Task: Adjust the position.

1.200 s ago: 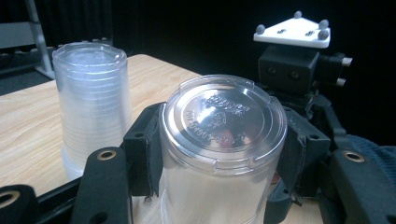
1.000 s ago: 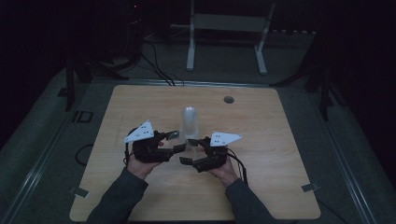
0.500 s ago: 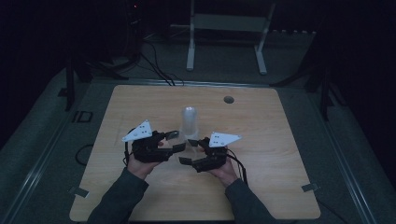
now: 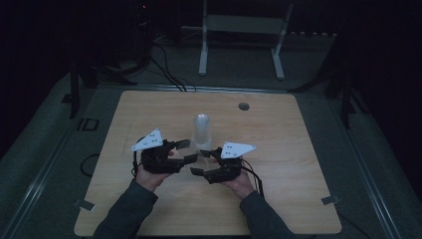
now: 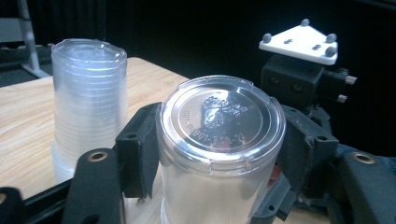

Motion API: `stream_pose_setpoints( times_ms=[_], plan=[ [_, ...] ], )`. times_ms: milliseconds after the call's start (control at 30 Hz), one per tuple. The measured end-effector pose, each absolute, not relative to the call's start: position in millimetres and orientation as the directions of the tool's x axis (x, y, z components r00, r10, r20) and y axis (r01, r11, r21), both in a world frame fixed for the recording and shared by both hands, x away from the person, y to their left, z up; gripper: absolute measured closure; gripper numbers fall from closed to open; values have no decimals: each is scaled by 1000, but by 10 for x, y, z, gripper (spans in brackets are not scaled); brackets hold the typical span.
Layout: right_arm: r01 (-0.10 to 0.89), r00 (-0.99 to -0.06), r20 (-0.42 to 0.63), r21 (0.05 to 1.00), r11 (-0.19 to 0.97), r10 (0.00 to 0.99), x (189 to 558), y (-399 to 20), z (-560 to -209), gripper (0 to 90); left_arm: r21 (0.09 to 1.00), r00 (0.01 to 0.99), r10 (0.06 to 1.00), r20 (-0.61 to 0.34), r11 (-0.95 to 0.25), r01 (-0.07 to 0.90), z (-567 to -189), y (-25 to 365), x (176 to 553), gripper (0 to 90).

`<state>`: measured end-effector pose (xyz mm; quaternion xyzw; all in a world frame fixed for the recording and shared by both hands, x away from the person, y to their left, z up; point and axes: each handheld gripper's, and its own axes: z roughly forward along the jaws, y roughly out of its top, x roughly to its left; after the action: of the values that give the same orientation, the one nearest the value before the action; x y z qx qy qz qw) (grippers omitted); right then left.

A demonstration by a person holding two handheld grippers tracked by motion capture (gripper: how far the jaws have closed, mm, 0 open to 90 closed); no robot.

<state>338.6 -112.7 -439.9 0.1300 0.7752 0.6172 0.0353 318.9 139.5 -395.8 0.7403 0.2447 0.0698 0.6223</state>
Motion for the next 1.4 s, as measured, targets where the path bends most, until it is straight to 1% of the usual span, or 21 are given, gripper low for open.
stream_pose_setpoints(
  times_ms=[200, 333, 567, 1167, 1400],
  plan=[
    [157, -962, 95, 960, 230, 258, 3377, -1128, -4377, 326, 953, 862, 467, -199, -115, 282, -3953, 1389, 3192, 287],
    [155, -959, 84, 955, 253, 271, 3383, -1140, -4363, 326, 952, 858, 476, -194, -119, 282, -3946, 1405, 3192, 276],
    [152, -958, 63, 940, 306, 281, 3391, -1165, -4342, 327, 951, 854, 486, -185, -133, 281, -3951, 1448, 3189, 272],
    [142, -957, 12, 891, 431, 291, 3462, -1212, -4293, 326, 950, 864, 476, -162, -162, 267, -3965, 1584, 3180, 277],
    [135, -959, -5, 872, 471, 284, 3481, -1223, -4263, 326, 949, 872, 466, -148, -182, 258, -3967, 1634, 3193, 308]
  ],
)
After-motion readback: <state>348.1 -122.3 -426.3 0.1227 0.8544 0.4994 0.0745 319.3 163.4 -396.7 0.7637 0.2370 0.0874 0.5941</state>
